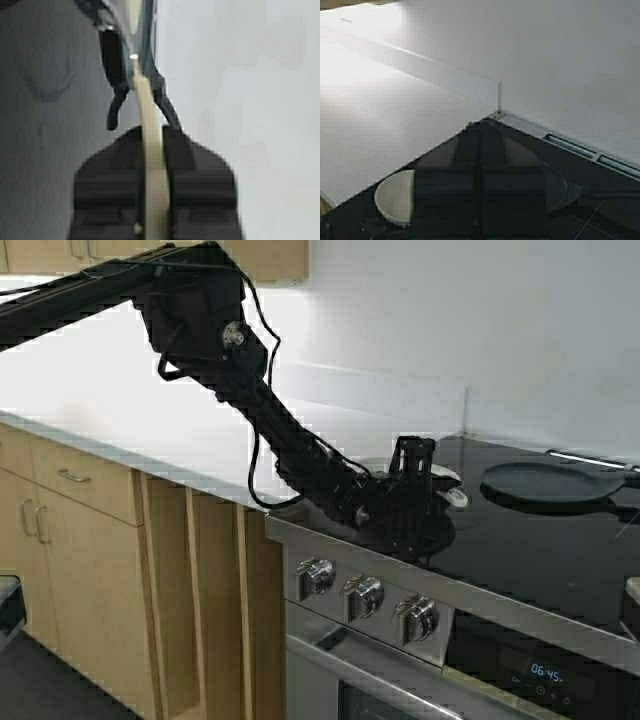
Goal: Wash the pan
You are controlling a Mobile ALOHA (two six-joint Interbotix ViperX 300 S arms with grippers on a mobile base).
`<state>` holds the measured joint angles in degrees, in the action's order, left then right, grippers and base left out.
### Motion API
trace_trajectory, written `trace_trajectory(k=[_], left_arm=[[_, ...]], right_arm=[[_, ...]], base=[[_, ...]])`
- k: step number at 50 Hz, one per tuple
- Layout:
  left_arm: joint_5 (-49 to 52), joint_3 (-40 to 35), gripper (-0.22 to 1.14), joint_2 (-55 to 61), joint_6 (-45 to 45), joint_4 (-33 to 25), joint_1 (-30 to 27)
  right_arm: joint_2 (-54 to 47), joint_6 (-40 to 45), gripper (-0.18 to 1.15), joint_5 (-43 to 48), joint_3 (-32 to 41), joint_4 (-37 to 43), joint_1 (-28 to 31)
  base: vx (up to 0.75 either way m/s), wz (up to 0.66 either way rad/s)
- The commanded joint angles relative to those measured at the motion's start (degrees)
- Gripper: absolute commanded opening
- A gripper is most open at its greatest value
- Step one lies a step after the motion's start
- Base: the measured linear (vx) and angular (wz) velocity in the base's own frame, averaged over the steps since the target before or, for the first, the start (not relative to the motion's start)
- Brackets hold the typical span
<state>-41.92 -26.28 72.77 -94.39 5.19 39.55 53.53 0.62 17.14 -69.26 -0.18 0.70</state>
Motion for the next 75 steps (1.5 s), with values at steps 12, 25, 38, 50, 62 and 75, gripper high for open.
trace_trajectory(k=[12,25,38,50,62,75], left_arm=[[-6.77,12.13,0.02,-13.01,2.11,-0.09,0.26],[-11.69,24.61,0.02,-20.13,4.13,-0.09,0.26],[-16.88,36.74,0.02,-26.54,5.98,-0.18,-0.09],[-22.24,44.65,0.02,-29.79,6.06,-0.18,-0.97],[-25.66,50.36,0.02,-31.73,6.06,-0.09,-0.97],[-28.65,54.93,0.02,-31.82,6.33,-0.18,-0.97]], right_arm=[[-0.35,0.0,0.07,0.26,0.7,0.09,0.09],[-0.62,0.09,0.07,0.26,0.7,0.0,0.09],[-1.05,1.67,0.07,0.26,0.7,0.09,0.09],[-1.05,1.58,0.06,-0.18,0.62,-0.09,0.09],[-1.23,1.32,0.06,-0.35,0.62,-0.18,0.09],[-2.72,1.41,0.07,-0.35,0.7,-0.53,0.09]], base=[[0.0,0.03],[-0.01,0.06],[-0.01,0.14],[-0.02,0.27],[-0.03,0.39],[-0.01,0.34]])
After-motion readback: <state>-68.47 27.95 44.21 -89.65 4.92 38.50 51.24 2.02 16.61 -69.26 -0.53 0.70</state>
